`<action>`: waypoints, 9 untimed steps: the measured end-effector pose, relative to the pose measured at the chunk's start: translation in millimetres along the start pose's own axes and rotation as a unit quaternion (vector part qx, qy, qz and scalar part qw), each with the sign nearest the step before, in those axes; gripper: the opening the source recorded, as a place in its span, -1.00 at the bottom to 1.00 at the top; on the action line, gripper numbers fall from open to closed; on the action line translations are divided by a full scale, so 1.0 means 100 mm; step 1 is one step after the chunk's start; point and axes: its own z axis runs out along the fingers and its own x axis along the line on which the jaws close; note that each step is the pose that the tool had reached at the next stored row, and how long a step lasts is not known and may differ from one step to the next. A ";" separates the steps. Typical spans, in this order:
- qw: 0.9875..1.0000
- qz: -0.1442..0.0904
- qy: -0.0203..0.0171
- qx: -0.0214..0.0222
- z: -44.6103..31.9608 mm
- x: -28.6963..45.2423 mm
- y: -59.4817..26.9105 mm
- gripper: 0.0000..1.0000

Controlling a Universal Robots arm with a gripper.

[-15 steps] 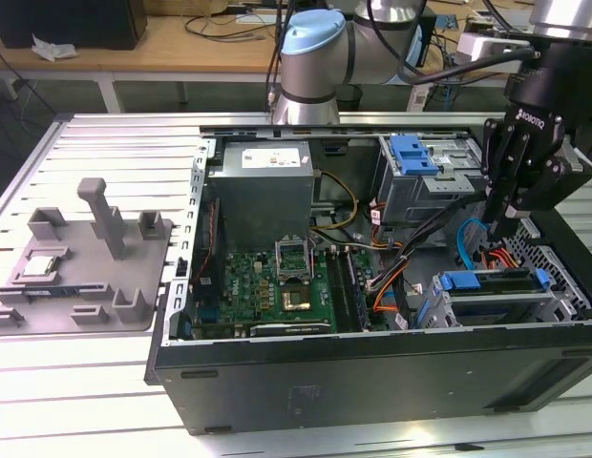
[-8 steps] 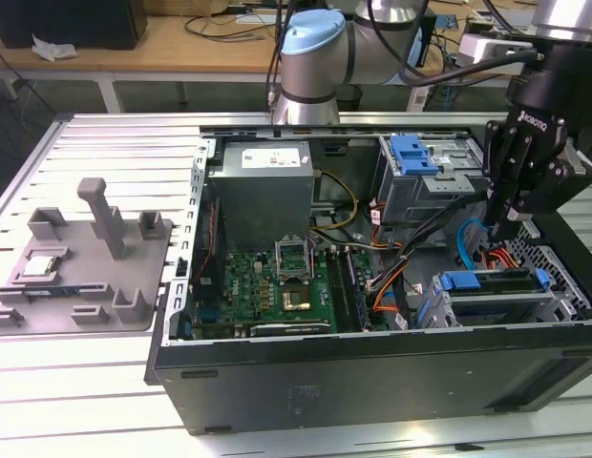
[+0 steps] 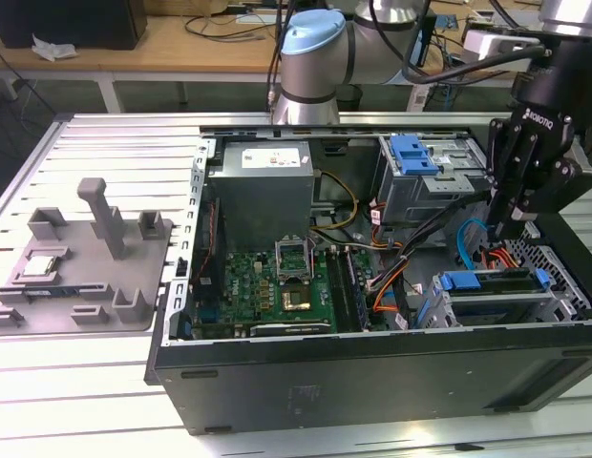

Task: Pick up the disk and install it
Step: 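Insert the second disk wire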

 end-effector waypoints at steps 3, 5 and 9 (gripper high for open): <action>1.000 0.000 -0.002 0.000 0.024 0.081 -0.003 -0.34; 1.000 0.000 -0.002 0.000 0.030 0.075 -0.002 -0.34; 1.000 0.000 -0.004 0.000 0.045 0.000 0.002 -0.34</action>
